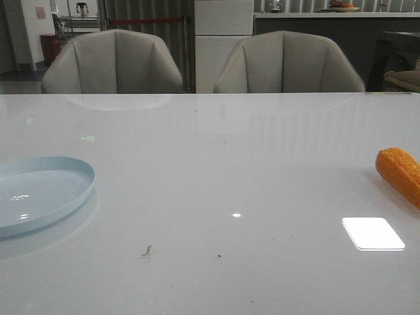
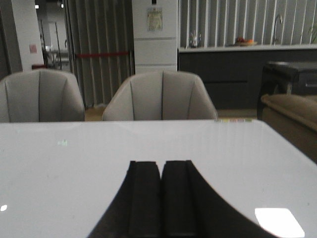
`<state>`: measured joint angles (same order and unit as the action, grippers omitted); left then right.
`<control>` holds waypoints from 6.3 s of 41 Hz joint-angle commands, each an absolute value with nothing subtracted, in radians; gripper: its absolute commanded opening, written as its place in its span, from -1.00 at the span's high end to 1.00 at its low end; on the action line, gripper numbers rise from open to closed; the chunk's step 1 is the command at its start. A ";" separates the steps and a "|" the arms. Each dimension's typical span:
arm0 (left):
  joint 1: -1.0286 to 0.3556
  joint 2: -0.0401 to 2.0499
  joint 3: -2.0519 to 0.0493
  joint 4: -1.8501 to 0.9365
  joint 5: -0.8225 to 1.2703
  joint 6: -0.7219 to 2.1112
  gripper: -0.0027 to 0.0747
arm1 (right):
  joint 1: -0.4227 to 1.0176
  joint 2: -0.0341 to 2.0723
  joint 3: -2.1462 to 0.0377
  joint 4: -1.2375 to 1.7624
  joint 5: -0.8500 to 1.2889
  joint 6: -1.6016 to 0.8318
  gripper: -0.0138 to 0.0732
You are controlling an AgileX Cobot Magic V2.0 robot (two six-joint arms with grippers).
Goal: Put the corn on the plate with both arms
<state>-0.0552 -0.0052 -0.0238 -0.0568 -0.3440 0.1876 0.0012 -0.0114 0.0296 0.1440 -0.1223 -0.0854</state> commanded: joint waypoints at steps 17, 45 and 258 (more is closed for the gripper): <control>-0.056 0.121 -0.329 -0.059 -0.156 0.177 0.70 | -0.004 -0.015 -0.180 0.129 -0.261 0.068 0.56; -0.056 0.672 -0.638 -0.058 0.023 0.177 0.59 | -0.004 0.644 -0.661 0.099 0.068 0.068 0.08; 0.012 1.358 -1.595 -0.055 0.753 0.127 -0.24 | -0.004 0.893 -0.689 0.100 0.301 0.068 -0.61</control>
